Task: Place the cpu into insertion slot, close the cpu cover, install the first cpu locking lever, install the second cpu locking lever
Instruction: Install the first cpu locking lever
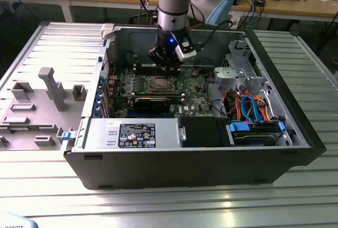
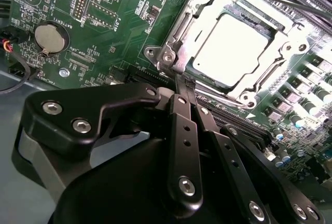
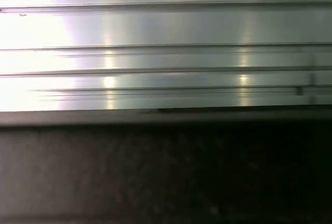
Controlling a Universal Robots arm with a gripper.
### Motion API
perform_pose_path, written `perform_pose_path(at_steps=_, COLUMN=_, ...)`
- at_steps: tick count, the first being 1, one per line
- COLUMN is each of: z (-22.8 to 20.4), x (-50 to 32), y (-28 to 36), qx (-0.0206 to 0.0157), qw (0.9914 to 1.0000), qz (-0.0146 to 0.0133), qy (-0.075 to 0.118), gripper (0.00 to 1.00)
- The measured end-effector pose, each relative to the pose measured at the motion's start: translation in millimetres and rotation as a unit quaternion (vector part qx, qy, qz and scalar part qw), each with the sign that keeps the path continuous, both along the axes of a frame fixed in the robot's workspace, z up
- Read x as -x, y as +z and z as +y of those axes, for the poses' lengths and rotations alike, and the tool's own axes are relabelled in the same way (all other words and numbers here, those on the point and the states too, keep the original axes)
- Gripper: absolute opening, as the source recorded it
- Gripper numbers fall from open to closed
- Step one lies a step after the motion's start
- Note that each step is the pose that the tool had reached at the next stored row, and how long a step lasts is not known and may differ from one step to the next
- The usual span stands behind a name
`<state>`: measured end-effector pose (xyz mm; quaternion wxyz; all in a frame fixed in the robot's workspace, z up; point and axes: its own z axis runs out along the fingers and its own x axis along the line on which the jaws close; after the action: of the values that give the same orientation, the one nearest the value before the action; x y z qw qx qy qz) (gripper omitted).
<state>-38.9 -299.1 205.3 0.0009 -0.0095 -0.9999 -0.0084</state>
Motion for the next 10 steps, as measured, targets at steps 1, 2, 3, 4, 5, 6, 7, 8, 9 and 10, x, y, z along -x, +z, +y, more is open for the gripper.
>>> perform_pose_path(at_steps=1, z=-0.3, x=0.0, y=0.0, qx=0.0, qw=1.0, qz=0.0, qy=0.0, gripper=0.11)
perform_pose_path(at_steps=2, z=-0.5, x=0.0, y=0.0, qx=0.0002, qw=1.0, qz=0.0, qy=0.0, gripper=0.11)
perform_pose_path(at_steps=3, z=-0.6, x=-0.1, y=-0.1, qx=0.0017, qw=1.0, qz=0.0001, qy=0.0, gripper=0.11)
perform_pose_path(at_steps=4, z=-0.7, x=-0.2, y=-0.7, qx=0.0031, qw=1.0, qz=0.0001, qy=0.0, gripper=0.11)
perform_pose_path(at_steps=5, z=-0.6, x=-0.2, y=-1.3, qx=0.004, qw=0.99999, qz=0.0001, qy=0.0, gripper=0.11)
perform_pose_path(at_steps=6, z=-0.6, x=-0.3, y=-1.7, qx=0.0045, qw=0.99999, qz=0.0001, qy=0.0, gripper=0.11)
perform_pose_path(at_steps=7, z=-0.6, x=-0.3, y=-2.3, qx=0.0047, qw=0.99999, qz=0.0001, qy=0.0, gripper=0.11)
perform_pose_path(at_steps=8, z=-0.6, x=-0.4, y=-3.1, qx=0.0049, qw=0.99999, qz=0.0002, qy=0.0, gripper=0.11)
perform_pose_path(at_steps=9, z=-0.6, x=-0.4, y=-3.8, qx=0.005, qw=0.99999, qz=0.0002, qy=0.0, gripper=0.11)
perform_pose_path(at_steps=10, z=-0.6, x=-0.5, y=-4.2, qx=0.005, qw=0.99999, qz=0.0001, qy=0.0, gripper=0.11)
